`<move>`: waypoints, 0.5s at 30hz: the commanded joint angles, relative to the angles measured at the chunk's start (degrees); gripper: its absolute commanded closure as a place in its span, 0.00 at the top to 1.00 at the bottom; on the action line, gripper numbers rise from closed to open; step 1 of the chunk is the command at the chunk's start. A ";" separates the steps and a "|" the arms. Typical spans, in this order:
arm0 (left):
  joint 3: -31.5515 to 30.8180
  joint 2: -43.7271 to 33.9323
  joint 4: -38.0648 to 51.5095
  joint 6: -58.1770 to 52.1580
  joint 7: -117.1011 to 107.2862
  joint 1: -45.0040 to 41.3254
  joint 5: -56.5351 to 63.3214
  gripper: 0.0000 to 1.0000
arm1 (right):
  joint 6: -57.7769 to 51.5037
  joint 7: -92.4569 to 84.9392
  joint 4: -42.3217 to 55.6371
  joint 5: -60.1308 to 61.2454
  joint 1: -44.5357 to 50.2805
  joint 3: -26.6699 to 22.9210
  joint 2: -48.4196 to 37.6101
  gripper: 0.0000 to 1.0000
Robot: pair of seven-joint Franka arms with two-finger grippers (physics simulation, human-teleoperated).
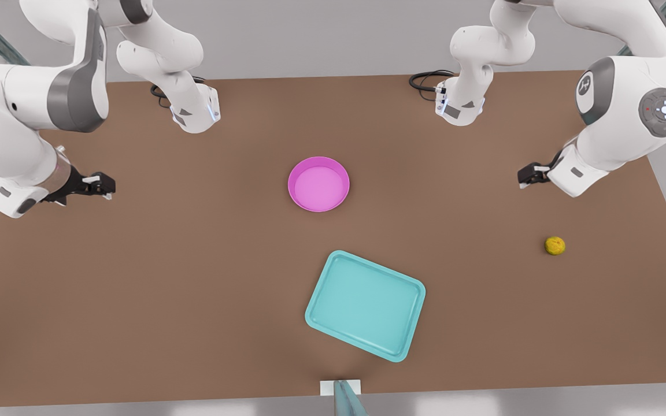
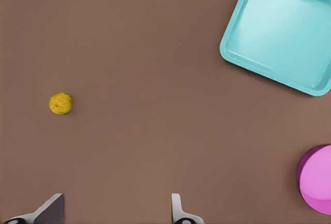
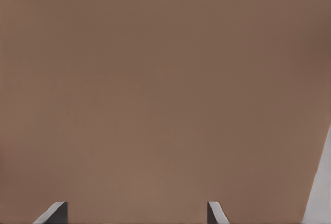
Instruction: Place the orange on the plate with the left arm and the plate on the tray with the right arm
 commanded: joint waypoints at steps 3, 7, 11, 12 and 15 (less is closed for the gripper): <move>0.32 1.00 -0.67 1.86 -2.64 -0.01 0.26 1.00 | 3.05 -2.83 0.08 0.21 0.19 0.05 0.71 1.00; 3.83 17.62 -5.07 21.18 8.87 8.86 -0.62 1.00 | 2.97 -2.83 -0.01 0.21 -0.16 -0.04 1.15 1.00; 5.06 24.13 -9.02 34.98 31.11 16.07 -3.08 1.00 | 2.97 -2.83 -0.01 0.21 -0.25 -0.04 1.59 1.00; 5.85 24.65 -10.78 38.14 34.97 16.25 -3.08 1.00 | 2.97 -2.83 -0.01 0.21 -0.25 0.05 1.59 1.00; 6.65 26.85 -12.89 42.90 36.92 16.86 -3.08 1.00 | 3.05 -2.83 -0.01 0.21 -0.16 0.05 1.67 1.00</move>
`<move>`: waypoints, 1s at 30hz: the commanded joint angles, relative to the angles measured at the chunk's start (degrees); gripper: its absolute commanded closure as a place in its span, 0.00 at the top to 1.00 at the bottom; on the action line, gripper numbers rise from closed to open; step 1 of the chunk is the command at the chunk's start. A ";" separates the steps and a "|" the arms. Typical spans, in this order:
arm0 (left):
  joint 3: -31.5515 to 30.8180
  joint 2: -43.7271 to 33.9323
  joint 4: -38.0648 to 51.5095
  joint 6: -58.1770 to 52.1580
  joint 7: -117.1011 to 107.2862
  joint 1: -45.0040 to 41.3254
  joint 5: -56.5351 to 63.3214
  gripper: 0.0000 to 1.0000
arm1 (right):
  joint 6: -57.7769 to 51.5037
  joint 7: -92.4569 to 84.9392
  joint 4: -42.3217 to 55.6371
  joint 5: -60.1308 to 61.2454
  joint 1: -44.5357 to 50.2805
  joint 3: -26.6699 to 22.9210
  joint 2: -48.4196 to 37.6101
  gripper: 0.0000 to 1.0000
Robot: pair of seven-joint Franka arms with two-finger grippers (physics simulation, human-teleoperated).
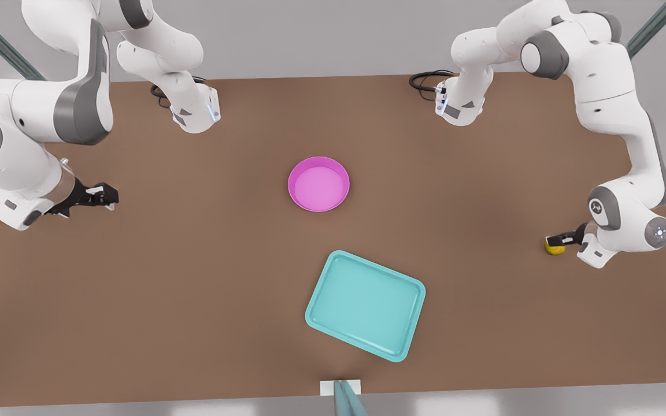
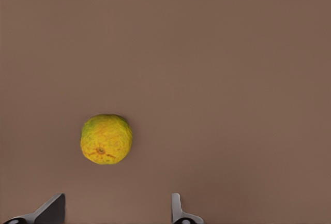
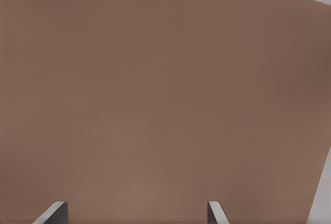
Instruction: Place the orange on the plate with the left arm and the plate on the tray with the right arm
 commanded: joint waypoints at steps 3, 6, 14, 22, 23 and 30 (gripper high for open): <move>0.16 1.81 -1.20 14.75 25.13 0.17 -0.42 1.00 | 0.17 -1.23 0.03 0.04 -0.06 -0.01 -0.05 1.00; 0.25 3.65 -1.28 15.46 25.13 1.40 0.02 1.00 | 0.17 -1.23 -0.06 0.04 -0.15 -0.01 -0.05 1.00; 0.25 5.94 -2.60 16.51 24.69 1.49 0.10 1.00 | 0.26 -1.23 0.03 0.04 -0.15 -0.01 0.57 1.00; 0.25 8.23 -2.52 17.04 24.69 1.84 0.10 1.00 | 0.26 -1.23 0.03 0.04 -0.24 -0.01 0.57 1.00; 0.25 8.40 -2.43 17.04 24.69 1.84 0.02 1.00 | 0.26 -1.23 0.03 0.04 -0.24 -0.01 0.66 1.00; 0.25 8.75 -2.60 17.57 24.07 2.10 -0.07 0.70 | 0.26 -1.23 0.12 0.13 -0.24 -0.01 0.92 1.00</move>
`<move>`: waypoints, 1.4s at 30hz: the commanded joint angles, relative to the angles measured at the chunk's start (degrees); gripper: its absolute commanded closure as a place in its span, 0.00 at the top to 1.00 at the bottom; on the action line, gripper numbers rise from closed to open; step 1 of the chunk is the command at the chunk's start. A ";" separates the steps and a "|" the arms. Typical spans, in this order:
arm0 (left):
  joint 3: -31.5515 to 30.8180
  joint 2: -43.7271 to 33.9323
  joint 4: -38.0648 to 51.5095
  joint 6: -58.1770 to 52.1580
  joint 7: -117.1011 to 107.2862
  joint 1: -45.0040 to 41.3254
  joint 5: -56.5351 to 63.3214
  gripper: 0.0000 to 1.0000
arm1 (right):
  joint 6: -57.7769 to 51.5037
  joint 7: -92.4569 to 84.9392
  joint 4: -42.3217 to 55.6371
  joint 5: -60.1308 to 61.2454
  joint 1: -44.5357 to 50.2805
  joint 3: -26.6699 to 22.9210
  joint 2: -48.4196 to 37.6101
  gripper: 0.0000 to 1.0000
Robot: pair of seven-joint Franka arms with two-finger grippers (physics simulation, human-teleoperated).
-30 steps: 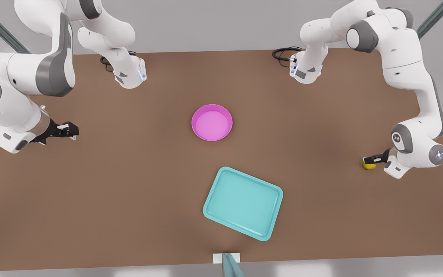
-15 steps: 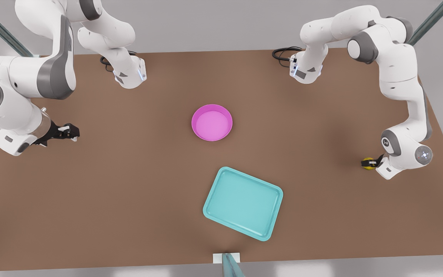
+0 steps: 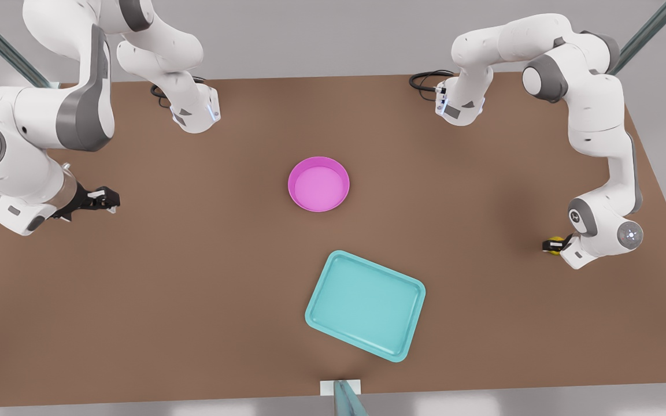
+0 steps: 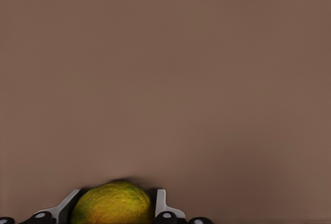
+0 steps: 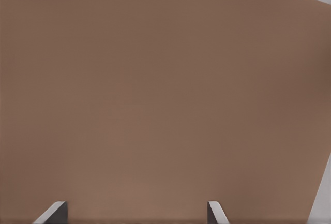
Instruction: Place the orange on the plate with the left arm and the plate on the tray with the right arm
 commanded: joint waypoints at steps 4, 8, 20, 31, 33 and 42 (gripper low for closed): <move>0.07 -1.11 -0.08 -2.22 2.59 0.01 -0.20 0.64 | -0.03 -0.23 0.04 0.10 0.00 -0.02 -0.05 1.00; -0.10 -9.19 -0.08 -15.67 -14.53 -9.29 -0.20 0.64 | -0.03 -0.23 0.04 0.10 -0.09 -0.02 -0.05 1.00; -10.74 -4.89 12.14 -23.41 -80.73 -57.99 -1.25 0.65 | 0.06 -0.23 -0.05 0.10 -0.09 -0.02 0.12 1.00; -14.52 1.18 15.48 -19.10 -88.20 -60.37 -1.08 1.00 | 0.06 -0.23 -0.14 0.10 -0.09 -0.02 0.47 1.00; -14.52 1.18 15.39 -18.05 -88.20 -60.28 -1.08 1.00 | 0.06 -0.23 -0.14 0.10 -0.09 -0.02 0.47 1.00; 30.66 -17.02 33.58 -63.49 -42.41 -52.46 -12.50 1.00 | 0.84 2.05 -2.95 8.79 3.42 0.07 6.09 1.00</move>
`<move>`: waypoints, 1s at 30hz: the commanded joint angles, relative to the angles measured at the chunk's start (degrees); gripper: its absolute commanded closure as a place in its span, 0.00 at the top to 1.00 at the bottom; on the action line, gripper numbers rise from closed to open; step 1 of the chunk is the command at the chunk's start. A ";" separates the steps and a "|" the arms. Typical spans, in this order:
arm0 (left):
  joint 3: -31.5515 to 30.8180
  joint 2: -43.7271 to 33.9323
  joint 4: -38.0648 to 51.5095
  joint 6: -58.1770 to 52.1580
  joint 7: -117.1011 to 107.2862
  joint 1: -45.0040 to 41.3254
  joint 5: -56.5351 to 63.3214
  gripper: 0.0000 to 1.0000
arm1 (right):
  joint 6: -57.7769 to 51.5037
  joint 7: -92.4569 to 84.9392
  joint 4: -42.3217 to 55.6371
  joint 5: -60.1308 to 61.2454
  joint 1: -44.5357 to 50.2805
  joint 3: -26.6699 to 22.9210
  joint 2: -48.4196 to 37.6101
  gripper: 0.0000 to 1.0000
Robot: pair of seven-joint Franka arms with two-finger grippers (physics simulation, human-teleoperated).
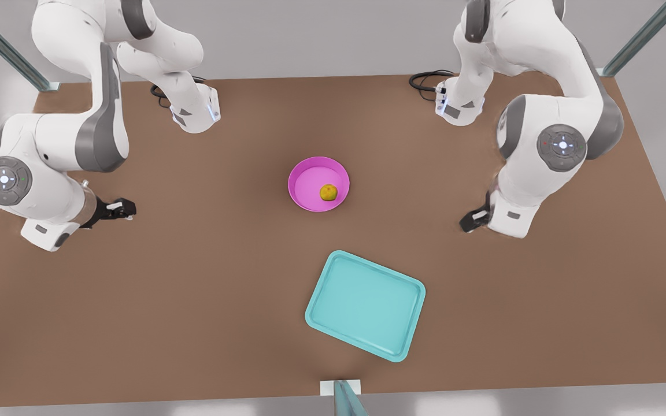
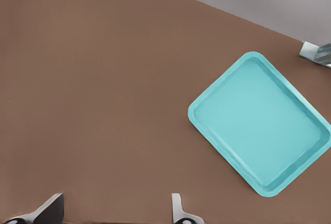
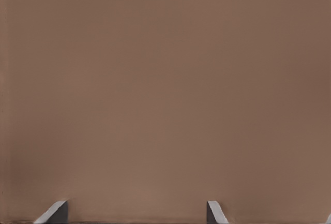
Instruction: Place the orange on the plate with the left arm and the plate on the tray with the right arm
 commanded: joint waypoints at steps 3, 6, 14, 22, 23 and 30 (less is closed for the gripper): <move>-37.82 -7.54 -1.47 -10.51 17.79 32.79 8.69 1.00 | 13.74 4.91 -12.83 20.14 3.08 0.15 1.98 1.00; -38.98 -11.69 -9.75 -3.11 17.79 33.23 10.73 1.00 | 21.13 2.62 -28.30 28.23 4.04 0.42 -3.63 1.00; -36.69 -10.37 -7.20 -8.04 18.23 33.32 7.30 1.00 | 52.42 8.24 -56.09 35.44 23.73 0.68 -12.43 1.00; -36.43 -9.84 -7.28 -7.86 18.06 33.23 7.47 1.00 | 69.74 9.56 -55.82 46.78 35.68 0.68 -1.97 1.00; -36.43 -9.93 -7.28 -7.95 18.06 33.23 7.47 1.00 | 69.74 9.56 -55.56 47.04 35.69 0.68 -1.71 1.00; -36.43 -9.84 -7.28 -8.12 18.14 33.32 7.65 1.00 | 69.91 8.25 -54.59 46.95 35.69 0.68 0.66 1.00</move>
